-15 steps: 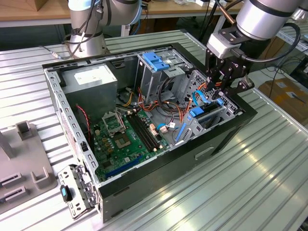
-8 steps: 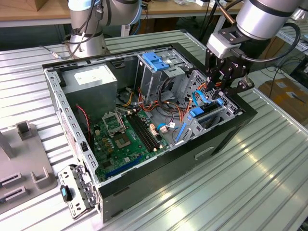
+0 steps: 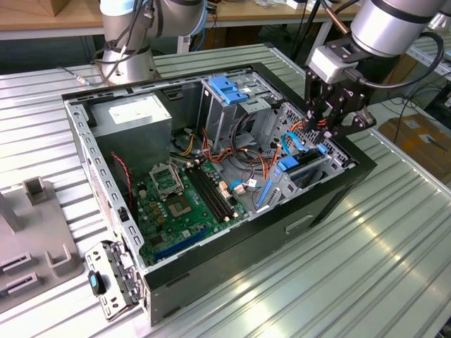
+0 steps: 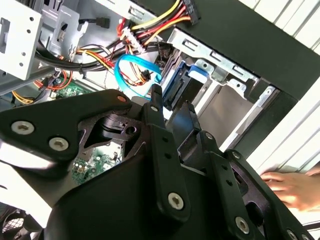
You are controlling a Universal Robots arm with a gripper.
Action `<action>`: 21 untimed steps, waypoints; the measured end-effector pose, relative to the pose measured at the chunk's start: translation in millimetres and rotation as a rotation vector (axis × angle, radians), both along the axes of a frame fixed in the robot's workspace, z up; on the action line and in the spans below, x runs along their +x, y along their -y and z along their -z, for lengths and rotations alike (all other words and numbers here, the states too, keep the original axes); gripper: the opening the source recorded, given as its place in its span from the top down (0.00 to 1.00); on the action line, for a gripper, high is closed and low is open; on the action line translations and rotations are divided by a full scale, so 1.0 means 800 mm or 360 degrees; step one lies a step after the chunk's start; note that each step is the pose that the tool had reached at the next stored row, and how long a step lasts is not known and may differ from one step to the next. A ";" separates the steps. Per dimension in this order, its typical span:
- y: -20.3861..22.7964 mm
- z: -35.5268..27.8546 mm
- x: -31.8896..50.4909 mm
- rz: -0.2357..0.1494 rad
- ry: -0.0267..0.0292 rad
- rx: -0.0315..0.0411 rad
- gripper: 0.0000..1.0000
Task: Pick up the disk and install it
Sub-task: 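Insert the second disk wire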
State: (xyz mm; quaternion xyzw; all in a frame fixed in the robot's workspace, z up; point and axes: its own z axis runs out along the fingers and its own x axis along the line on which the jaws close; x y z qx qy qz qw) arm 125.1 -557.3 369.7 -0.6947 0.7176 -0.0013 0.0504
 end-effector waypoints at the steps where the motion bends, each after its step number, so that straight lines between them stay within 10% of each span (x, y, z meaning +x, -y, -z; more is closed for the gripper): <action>1: -0.0003 -0.0001 0.003 -0.0002 0.00000 0.0000 0.64; 21: -0.0010 0.0000 0.008 -0.0006 -0.00032 0.0008 0.64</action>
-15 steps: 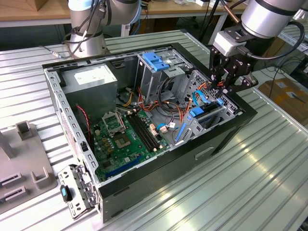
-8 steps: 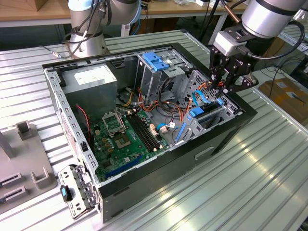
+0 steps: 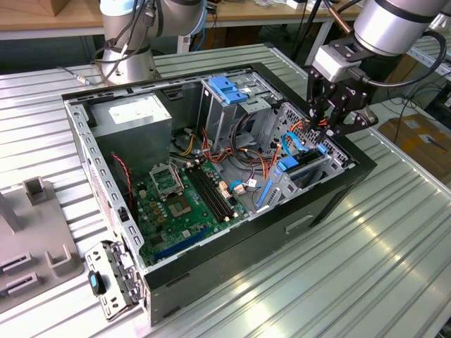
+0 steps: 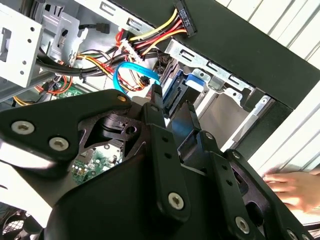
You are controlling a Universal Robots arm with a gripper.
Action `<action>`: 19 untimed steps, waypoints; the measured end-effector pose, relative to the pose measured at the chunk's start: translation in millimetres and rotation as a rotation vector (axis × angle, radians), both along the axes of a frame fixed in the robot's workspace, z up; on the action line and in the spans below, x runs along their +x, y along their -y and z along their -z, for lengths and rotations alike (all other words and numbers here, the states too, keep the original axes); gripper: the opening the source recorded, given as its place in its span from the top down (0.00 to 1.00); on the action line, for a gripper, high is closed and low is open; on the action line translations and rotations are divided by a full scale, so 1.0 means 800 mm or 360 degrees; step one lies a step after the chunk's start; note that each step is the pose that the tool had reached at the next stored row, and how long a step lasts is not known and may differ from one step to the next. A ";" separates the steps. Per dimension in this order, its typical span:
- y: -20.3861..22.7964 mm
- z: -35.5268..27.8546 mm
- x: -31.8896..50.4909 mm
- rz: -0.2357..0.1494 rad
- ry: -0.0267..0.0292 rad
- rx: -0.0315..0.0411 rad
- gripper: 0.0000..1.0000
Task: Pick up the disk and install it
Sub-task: 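Insert the second disk wire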
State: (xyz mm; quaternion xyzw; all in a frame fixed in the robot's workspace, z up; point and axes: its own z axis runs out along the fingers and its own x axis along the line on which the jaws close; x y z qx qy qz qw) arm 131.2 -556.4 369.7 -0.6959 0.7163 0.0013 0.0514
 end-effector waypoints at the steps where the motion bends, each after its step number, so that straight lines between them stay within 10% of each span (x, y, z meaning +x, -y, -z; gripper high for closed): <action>1: 0.0000 0.0000 0.000 0.0000 0.00000 0.0000 0.64; 19: -0.0097 0.0000 0.015 -0.0017 0.00000 0.0000 0.64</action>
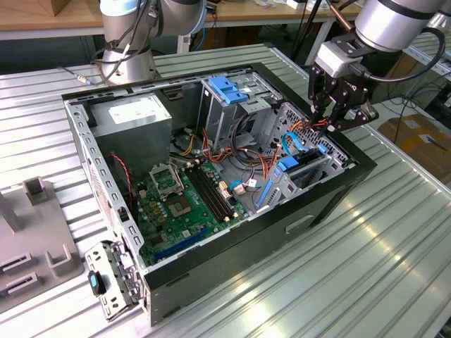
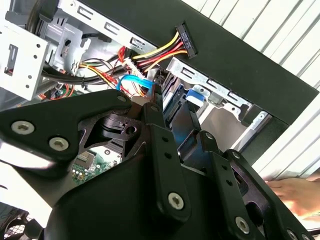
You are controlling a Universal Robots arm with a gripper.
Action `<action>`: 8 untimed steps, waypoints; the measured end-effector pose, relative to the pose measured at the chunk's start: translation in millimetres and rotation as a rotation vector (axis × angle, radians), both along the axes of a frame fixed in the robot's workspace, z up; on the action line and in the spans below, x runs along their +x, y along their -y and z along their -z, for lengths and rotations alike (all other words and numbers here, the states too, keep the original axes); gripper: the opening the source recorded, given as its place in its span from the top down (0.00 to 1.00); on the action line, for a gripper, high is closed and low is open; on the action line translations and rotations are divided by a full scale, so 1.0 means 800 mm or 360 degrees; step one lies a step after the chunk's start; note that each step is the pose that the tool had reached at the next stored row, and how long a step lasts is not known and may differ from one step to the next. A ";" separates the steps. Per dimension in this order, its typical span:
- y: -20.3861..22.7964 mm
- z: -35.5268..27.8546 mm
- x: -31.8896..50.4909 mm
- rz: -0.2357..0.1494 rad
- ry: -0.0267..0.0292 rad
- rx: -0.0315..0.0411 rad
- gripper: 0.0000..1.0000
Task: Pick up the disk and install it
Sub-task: 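Insert the second disk wire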
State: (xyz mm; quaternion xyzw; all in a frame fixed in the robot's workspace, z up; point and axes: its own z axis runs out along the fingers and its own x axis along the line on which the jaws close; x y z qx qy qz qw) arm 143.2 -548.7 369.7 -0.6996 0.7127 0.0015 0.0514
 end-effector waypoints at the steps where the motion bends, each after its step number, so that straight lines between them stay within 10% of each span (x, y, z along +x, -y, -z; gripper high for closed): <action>1: -0.0005 0.0000 0.001 -0.0001 0.00000 0.0000 0.64; 8: -0.0024 0.0000 0.004 -0.0004 0.00000 0.0000 0.64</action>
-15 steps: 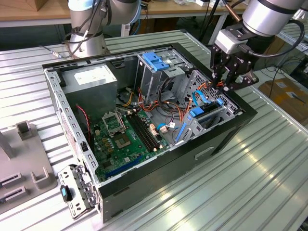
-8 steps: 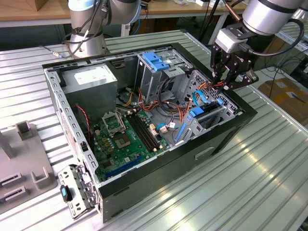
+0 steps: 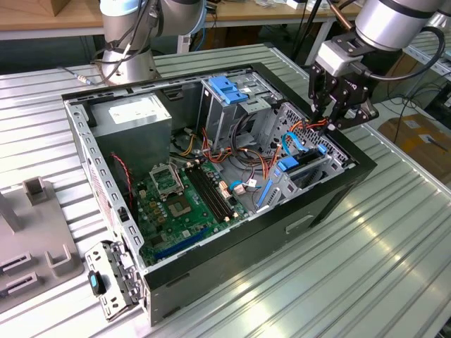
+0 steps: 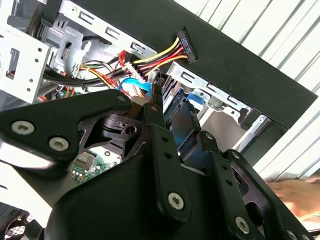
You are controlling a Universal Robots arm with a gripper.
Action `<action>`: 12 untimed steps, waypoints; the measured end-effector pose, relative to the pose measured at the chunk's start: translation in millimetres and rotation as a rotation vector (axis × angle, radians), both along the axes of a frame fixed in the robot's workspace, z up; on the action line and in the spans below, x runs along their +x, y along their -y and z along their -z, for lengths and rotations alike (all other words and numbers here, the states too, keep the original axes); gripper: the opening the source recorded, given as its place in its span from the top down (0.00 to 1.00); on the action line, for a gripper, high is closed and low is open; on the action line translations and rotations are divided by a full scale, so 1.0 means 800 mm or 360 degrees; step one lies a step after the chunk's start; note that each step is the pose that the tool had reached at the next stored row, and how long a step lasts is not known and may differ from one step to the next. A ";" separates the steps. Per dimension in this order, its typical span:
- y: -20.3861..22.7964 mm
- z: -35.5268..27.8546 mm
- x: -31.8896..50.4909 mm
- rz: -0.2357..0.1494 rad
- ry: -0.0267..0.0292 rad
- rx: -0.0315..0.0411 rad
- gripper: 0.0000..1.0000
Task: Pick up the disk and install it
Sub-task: 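Insert the second disk wire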
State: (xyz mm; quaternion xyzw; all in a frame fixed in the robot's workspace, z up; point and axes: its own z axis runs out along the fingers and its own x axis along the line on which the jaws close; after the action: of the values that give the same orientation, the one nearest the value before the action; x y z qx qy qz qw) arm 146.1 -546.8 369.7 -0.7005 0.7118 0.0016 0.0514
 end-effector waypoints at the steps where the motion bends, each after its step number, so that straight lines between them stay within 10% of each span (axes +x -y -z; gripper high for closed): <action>1: -0.0003 0.0000 0.000 -0.0001 0.00000 0.0000 0.64; 12: -0.0044 0.0000 0.005 -0.0006 0.00000 0.0000 0.64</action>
State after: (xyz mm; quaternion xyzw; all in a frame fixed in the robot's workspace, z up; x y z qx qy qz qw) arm 150.1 -543.3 369.7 -0.7018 0.7105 0.0017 0.0514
